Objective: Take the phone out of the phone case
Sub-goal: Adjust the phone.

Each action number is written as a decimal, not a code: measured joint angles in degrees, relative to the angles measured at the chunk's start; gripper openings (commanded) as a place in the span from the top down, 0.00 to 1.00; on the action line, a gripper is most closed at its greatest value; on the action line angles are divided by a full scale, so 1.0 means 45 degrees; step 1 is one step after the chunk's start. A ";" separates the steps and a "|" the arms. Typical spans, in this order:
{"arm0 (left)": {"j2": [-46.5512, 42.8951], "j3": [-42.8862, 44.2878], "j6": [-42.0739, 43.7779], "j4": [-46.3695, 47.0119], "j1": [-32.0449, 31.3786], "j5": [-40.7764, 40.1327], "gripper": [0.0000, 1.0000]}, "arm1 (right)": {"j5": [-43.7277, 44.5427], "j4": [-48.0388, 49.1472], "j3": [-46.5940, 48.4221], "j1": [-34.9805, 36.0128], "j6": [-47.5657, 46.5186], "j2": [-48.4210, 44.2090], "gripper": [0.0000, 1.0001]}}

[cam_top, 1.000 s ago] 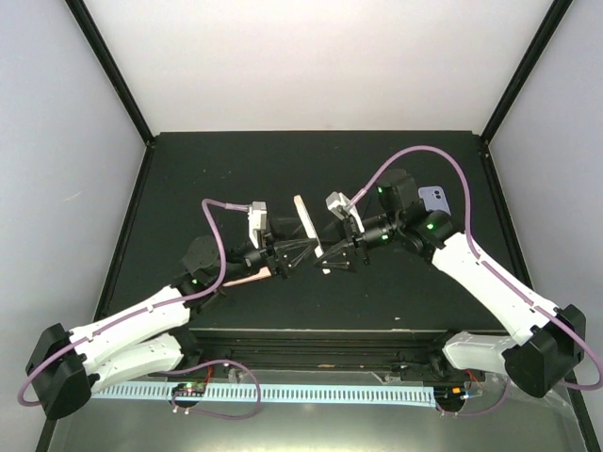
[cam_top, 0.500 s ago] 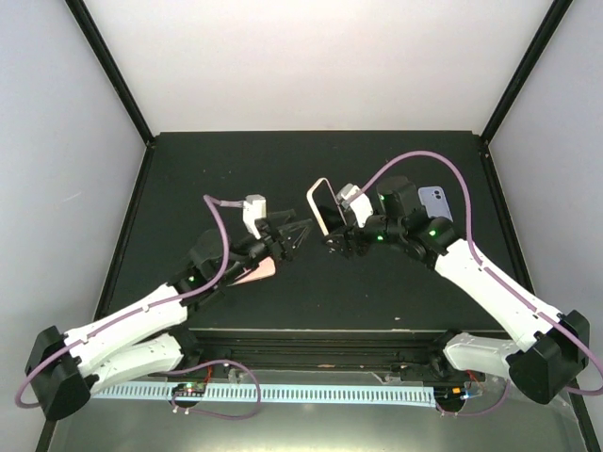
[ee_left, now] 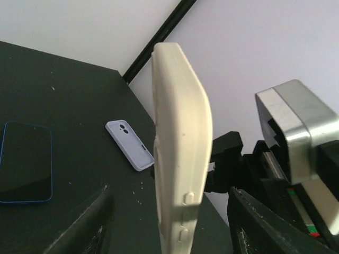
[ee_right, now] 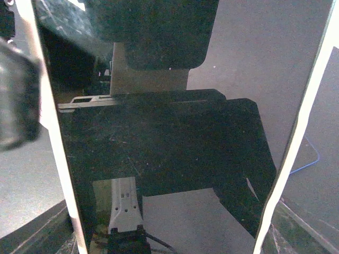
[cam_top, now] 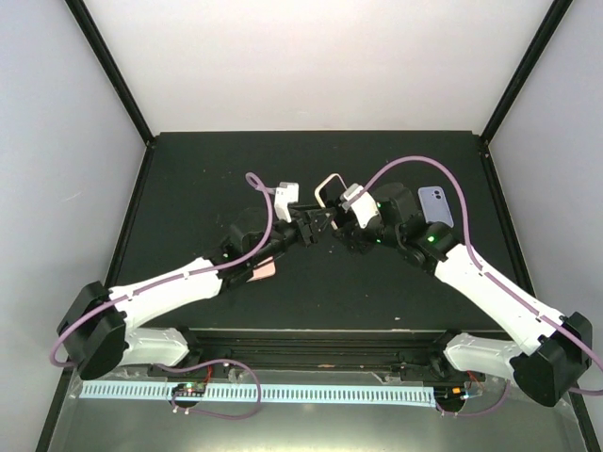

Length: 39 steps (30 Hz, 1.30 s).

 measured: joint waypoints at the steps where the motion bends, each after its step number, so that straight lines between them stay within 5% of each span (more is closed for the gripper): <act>1: 0.0155 0.0053 -0.0053 0.0044 0.0000 -0.0005 0.43 | 0.0131 0.0005 0.0000 0.0000 -0.0034 -0.0044 0.55; 20: 0.2011 0.0913 -0.0612 0.1564 -0.0019 0.0102 0.86 | 0.1083 0.0015 -0.0204 0.0107 -0.0267 -0.0146 0.54; 28: 0.2142 0.0913 -0.0612 0.1549 0.0015 0.0015 0.98 | 0.1389 -0.0063 -0.0194 0.0136 -0.0525 -0.0180 0.02; 39: -0.1020 0.0903 0.1088 -0.1457 0.0884 0.1885 0.98 | -0.1103 -0.0627 0.0408 0.0214 -0.0272 -0.0695 0.00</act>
